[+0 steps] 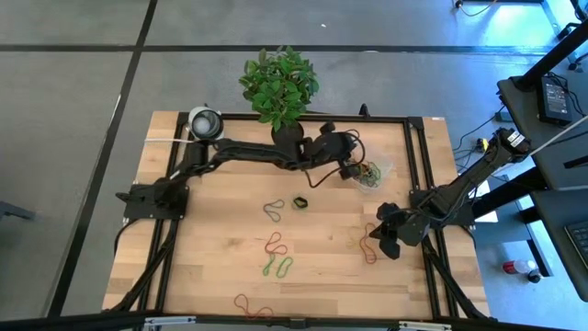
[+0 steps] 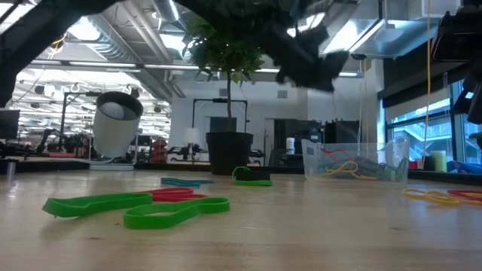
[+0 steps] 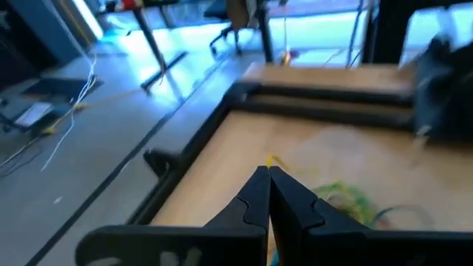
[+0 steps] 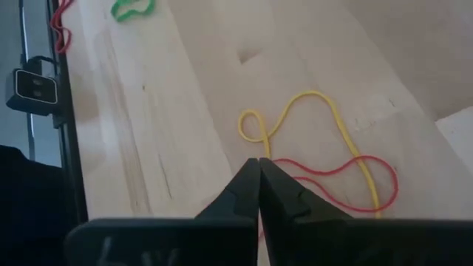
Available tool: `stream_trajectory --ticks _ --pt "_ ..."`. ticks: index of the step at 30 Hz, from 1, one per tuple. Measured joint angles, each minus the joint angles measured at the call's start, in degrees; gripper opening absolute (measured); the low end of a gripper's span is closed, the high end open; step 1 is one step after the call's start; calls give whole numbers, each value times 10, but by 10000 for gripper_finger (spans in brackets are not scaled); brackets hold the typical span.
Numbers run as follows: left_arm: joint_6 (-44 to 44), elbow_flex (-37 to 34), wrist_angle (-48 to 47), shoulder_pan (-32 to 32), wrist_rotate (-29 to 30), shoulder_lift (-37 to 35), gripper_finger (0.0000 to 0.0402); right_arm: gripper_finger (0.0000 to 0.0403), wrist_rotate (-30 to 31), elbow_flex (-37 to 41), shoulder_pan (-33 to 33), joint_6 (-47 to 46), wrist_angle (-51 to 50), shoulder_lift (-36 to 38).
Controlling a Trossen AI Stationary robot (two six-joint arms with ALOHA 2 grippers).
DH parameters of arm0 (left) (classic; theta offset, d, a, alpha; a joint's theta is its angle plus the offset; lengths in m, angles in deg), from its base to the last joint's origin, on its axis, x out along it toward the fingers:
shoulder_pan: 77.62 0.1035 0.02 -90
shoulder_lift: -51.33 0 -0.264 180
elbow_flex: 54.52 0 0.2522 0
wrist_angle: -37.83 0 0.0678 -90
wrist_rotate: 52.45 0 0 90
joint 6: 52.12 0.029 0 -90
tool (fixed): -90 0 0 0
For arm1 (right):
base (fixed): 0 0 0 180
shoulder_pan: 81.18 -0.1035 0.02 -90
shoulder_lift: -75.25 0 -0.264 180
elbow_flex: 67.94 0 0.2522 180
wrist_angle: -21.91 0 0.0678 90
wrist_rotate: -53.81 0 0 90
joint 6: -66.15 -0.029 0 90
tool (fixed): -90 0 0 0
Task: Pick and place rubber bands into bin
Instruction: Put the top yellow rubber band into the bin, then put the yellow rubber band into the bin
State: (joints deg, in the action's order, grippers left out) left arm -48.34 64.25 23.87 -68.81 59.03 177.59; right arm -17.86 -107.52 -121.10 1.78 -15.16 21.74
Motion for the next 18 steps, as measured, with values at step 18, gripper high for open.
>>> stream_trajectory --ticks 18 --pt "-21 1 -81 14 -64 33 66 6 47 0 0 2 -10 0"
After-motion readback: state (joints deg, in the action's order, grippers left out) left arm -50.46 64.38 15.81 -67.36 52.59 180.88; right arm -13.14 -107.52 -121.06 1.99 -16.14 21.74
